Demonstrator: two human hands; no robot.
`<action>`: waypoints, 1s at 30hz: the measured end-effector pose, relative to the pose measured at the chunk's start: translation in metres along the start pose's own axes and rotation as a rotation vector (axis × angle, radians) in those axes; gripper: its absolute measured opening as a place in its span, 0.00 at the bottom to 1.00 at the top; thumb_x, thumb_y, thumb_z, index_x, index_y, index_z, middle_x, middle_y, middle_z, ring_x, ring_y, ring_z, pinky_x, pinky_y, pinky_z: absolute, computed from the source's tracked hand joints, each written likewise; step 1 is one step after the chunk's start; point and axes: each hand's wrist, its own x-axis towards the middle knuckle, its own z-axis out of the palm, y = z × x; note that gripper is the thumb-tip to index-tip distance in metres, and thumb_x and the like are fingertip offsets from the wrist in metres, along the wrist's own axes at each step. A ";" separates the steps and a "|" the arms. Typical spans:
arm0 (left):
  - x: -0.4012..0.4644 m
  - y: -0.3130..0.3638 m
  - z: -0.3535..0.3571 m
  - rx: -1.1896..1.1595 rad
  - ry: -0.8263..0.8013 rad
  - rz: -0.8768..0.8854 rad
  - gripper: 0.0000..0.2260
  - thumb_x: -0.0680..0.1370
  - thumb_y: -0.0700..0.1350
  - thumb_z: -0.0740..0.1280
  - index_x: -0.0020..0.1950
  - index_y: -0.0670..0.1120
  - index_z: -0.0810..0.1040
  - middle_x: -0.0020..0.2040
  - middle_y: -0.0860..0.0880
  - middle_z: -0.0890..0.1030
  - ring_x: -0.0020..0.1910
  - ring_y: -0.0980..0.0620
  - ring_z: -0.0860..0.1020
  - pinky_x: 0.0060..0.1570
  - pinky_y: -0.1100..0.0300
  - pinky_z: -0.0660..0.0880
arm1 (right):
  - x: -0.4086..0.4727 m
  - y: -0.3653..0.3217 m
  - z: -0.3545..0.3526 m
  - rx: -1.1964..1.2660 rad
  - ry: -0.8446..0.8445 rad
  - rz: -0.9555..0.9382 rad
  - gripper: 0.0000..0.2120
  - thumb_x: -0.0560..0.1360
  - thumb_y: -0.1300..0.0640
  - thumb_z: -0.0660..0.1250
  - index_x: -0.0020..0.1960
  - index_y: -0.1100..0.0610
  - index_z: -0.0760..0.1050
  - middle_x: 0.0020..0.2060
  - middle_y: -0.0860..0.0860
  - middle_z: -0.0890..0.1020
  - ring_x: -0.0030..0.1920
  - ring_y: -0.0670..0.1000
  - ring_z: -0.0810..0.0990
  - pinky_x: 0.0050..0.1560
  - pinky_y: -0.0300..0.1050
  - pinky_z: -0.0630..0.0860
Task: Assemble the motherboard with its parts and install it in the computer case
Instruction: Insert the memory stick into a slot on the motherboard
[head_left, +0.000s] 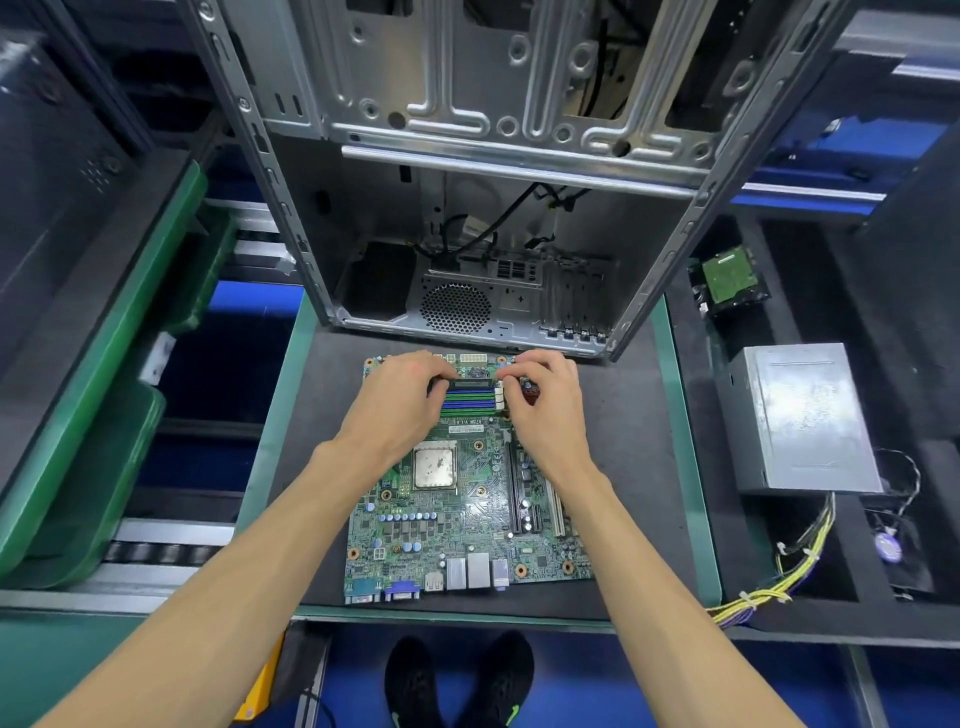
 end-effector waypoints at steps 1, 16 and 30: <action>0.000 -0.001 0.001 0.000 0.008 0.004 0.09 0.80 0.39 0.67 0.56 0.44 0.85 0.54 0.49 0.84 0.55 0.48 0.80 0.57 0.54 0.74 | 0.000 0.000 0.000 0.003 0.001 0.000 0.08 0.80 0.60 0.68 0.51 0.53 0.85 0.52 0.47 0.78 0.57 0.48 0.71 0.65 0.51 0.70; -0.016 -0.027 -0.011 -0.109 0.205 -0.192 0.15 0.78 0.42 0.67 0.65 0.50 0.78 0.57 0.51 0.77 0.58 0.52 0.72 0.62 0.56 0.64 | 0.005 -0.039 0.023 -0.064 -0.136 -0.199 0.07 0.79 0.51 0.71 0.54 0.52 0.85 0.53 0.47 0.79 0.60 0.49 0.73 0.68 0.52 0.65; -0.018 -0.055 -0.023 -0.848 0.124 -0.876 0.15 0.76 0.53 0.74 0.49 0.40 0.83 0.43 0.45 0.85 0.40 0.51 0.84 0.39 0.62 0.80 | 0.017 -0.062 0.048 -0.150 -0.288 -0.203 0.06 0.81 0.50 0.68 0.51 0.50 0.83 0.46 0.43 0.76 0.52 0.45 0.70 0.59 0.47 0.67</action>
